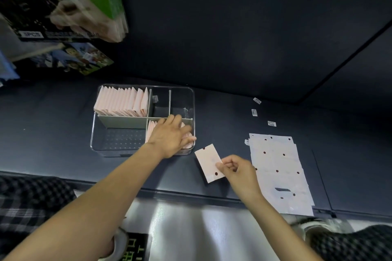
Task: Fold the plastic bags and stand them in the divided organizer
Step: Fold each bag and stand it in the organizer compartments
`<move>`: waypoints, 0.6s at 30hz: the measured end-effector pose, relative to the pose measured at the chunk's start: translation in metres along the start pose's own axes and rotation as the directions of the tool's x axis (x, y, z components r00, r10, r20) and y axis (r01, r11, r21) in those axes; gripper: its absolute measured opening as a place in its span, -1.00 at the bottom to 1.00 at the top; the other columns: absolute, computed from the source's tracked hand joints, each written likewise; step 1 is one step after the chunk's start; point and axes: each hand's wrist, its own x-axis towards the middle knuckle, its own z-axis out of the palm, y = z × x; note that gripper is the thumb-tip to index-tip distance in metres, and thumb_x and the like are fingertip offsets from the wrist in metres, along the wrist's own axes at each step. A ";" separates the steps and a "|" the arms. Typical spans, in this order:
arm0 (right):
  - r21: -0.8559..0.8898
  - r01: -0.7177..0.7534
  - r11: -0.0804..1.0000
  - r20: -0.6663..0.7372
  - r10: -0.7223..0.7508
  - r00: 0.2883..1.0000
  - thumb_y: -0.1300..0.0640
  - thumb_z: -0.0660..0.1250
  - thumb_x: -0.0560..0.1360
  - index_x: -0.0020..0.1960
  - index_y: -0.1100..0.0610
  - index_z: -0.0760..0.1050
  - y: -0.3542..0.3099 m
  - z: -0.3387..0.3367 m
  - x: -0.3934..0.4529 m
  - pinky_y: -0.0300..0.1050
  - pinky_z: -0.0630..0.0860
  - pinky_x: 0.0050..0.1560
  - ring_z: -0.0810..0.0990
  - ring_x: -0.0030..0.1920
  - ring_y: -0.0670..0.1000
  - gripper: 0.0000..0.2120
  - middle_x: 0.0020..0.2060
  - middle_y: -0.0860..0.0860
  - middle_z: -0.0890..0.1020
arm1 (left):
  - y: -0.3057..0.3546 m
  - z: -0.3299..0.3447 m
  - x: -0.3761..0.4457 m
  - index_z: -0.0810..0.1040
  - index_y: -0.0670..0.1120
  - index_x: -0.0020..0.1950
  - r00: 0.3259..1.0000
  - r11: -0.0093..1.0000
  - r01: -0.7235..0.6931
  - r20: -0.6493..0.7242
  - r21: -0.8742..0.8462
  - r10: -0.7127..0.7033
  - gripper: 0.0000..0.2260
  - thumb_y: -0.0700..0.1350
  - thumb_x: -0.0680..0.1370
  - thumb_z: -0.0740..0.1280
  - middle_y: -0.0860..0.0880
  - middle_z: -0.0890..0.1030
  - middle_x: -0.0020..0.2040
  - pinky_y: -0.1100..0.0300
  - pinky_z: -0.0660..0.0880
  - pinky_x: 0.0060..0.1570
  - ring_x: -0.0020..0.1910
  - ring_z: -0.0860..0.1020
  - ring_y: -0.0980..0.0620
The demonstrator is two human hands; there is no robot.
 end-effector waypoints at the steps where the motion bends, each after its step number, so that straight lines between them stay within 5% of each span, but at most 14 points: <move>1: 0.000 0.006 1.000 -0.010 -0.006 1.000 0.15 0.43 0.43 -0.28 0.00 0.54 -0.003 0.001 0.002 -0.34 0.47 -0.21 0.59 -0.26 -0.11 -0.85 -0.32 -0.08 0.64 | -0.001 0.000 -0.001 0.45 0.07 0.18 1.000 1.000 0.007 -0.015 -0.018 -0.008 -0.57 0.27 0.57 -0.04 -0.05 0.37 0.10 0.07 0.28 0.05 0.09 0.34 -0.05; 7: -0.065 0.114 0.991 -0.146 -0.123 0.982 0.16 0.39 0.44 -0.30 0.00 0.47 -0.043 0.022 0.029 -0.41 0.36 -0.34 0.52 -0.36 -0.22 -0.82 -0.42 -0.18 0.54 | -0.010 0.000 -0.013 0.55 0.02 0.03 0.990 0.991 0.073 -0.110 -0.111 -0.086 -0.59 0.26 0.54 0.07 -0.02 0.34 0.01 0.10 0.27 -0.04 0.01 0.30 -0.02; 12: -0.336 0.239 0.911 -0.090 -0.284 0.955 0.15 0.30 0.48 -0.14 0.14 0.51 -0.071 0.055 0.046 -0.10 0.43 -0.19 0.57 -0.19 0.08 -0.93 -0.24 0.04 0.63 | -0.009 0.003 -0.020 0.56 -0.01 -0.03 0.969 0.964 0.145 -0.167 -0.222 -0.184 -0.86 0.01 0.48 0.32 -0.04 0.37 0.03 0.12 0.24 -0.05 0.01 0.32 -0.06; 18: -0.549 0.211 0.808 -0.066 -0.294 0.954 0.20 0.20 0.50 0.00 0.23 0.50 -0.075 0.079 0.055 -0.05 0.44 -0.19 0.59 -0.09 0.24 -0.84 -0.10 0.18 0.62 | -0.009 0.009 -0.022 0.55 0.00 -0.01 0.936 0.894 0.244 -0.150 -0.376 -0.318 -0.85 -0.08 0.43 0.38 -0.02 0.36 0.03 0.16 0.19 -0.05 0.07 0.31 -0.05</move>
